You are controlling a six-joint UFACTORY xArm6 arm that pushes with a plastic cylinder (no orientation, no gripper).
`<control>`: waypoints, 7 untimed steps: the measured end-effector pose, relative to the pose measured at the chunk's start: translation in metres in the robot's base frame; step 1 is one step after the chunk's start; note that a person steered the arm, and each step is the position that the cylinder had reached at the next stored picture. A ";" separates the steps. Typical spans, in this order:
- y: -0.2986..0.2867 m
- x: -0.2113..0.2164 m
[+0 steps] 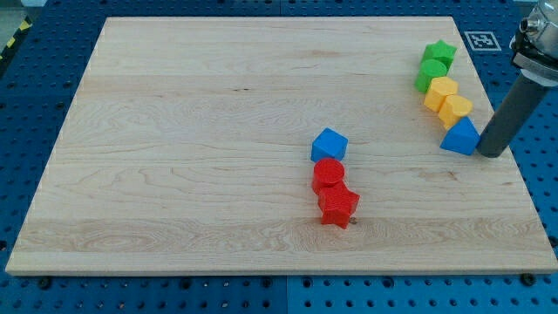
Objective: Slide the triangle diagonally to the red star
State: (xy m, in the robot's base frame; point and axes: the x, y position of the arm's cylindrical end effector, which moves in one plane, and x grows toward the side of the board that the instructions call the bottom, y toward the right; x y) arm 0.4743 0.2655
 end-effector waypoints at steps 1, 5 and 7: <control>0.029 0.000; -0.018 0.001; -0.018 -0.011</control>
State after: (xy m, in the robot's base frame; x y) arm 0.4628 0.2477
